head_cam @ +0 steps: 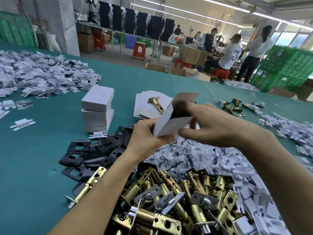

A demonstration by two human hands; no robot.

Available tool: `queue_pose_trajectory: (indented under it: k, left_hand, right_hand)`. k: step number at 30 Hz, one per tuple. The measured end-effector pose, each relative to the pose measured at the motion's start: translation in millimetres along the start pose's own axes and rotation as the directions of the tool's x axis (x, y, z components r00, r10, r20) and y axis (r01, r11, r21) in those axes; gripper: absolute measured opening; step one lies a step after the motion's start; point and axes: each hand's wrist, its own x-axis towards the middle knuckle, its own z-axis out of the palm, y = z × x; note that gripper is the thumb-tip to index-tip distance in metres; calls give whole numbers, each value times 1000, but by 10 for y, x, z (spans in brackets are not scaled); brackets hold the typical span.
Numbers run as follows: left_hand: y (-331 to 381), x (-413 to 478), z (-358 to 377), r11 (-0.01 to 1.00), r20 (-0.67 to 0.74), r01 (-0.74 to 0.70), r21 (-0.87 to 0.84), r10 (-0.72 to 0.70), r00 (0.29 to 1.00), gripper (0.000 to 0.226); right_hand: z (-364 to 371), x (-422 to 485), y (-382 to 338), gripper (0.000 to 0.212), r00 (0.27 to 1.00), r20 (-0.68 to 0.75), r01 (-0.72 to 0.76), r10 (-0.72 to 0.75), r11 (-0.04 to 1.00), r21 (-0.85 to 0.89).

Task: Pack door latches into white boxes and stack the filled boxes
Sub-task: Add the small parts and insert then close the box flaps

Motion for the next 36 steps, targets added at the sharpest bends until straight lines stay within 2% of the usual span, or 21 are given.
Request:
queue_pose_trajectory:
  k: [2, 4, 6, 7, 8, 9, 10, 11, 12, 13, 14, 15, 16, 20, 23, 27, 33, 36]
  left_hand:
    - [9, -2, 0, 1000, -4, 23, 7, -23, 1000, 28]
    - [17, -3, -8, 998, -26, 59, 5, -59, 998, 27]
    - [34, 3, -37, 996, -84, 88, 13, -87, 993, 28]
    - [52, 13, -64, 995, -129, 97, 27, -93, 987, 28]
    - [80, 25, -102, 994, -177, 103, 40, -94, 980, 27]
    - [116, 43, -151, 994, -229, 103, 42, -91, 969, 27]
    - [157, 63, -208, 994, -282, 97, 40, -82, 956, 28]
    - [200, 85, -274, 995, -335, 89, 46, -69, 940, 30]
    - [241, 102, -345, 994, -380, 85, 63, -54, 923, 31]
    - [276, 118, -412, 993, -416, 84, 84, -41, 908, 30]
    - [307, 127, -478, 992, -447, 83, 96, -32, 894, 28]
    - [327, 138, -537, 992, -473, 78, 99, -22, 881, 27]
    - [337, 149, -587, 993, -492, 68, 101, -9, 870, 29]
    - [344, 173, -663, 987, -511, 60, 149, 24, 859, 31]
    - [328, 176, -634, 986, -499, 90, 143, -6, 866, 36]
    - [319, 180, -625, 983, -480, 84, 165, 6, 877, 29]
    - [329, 160, -598, 972, -477, 49, 230, 69, 876, 26]
    - [353, 163, -585, 981, -465, 15, 193, 78, 882, 26]
  right_hand:
    - [61, 6, 62, 31, 998, -70, -1, -1, 1000, -26]
    - [98, 1, 95, 20, 947, -309, 85, -88, 996, -23]
    - [130, -11, 107, 11, 791, -601, 148, -110, 989, 14]
    - [163, -4, 121, 9, 706, -706, 145, -59, 987, 63]
    - [209, 20, 139, 8, 650, -759, 127, 21, 983, 136]
    - [271, 64, 162, 8, 642, -759, 94, 106, 972, 216]
    - [338, 124, 189, 9, 696, -695, 32, 181, 959, 282]
    - [412, 198, 205, 9, 798, -558, -56, 229, 949, 309]
    - [482, 279, 205, 10, 904, -360, -129, 230, 951, 282]
    - [554, 371, 180, 11, 971, -143, -158, 193, 962, 225]
    - [630, 472, 136, 13, 991, 34, -135, 131, 976, 171]
    - [713, 579, 73, 15, 988, 138, -91, 71, 986, 141]
    - [789, 684, -1, 18, 985, 171, -48, 26, 991, 124]
    - [1007, 1087, -282, 38, 990, 136, 25, -33, 998, 63]
    - [1204, 1283, -380, 47, 977, 207, 66, -49, 995, -75]
    - [1434, 1346, -454, 40, 969, 246, 18, 0, 997, -72]
    - [1420, 1239, -323, 33, 987, 154, 38, -47, 997, 61]
    - [1452, 1200, -295, 20, 999, 25, 44, -46, 996, 75]
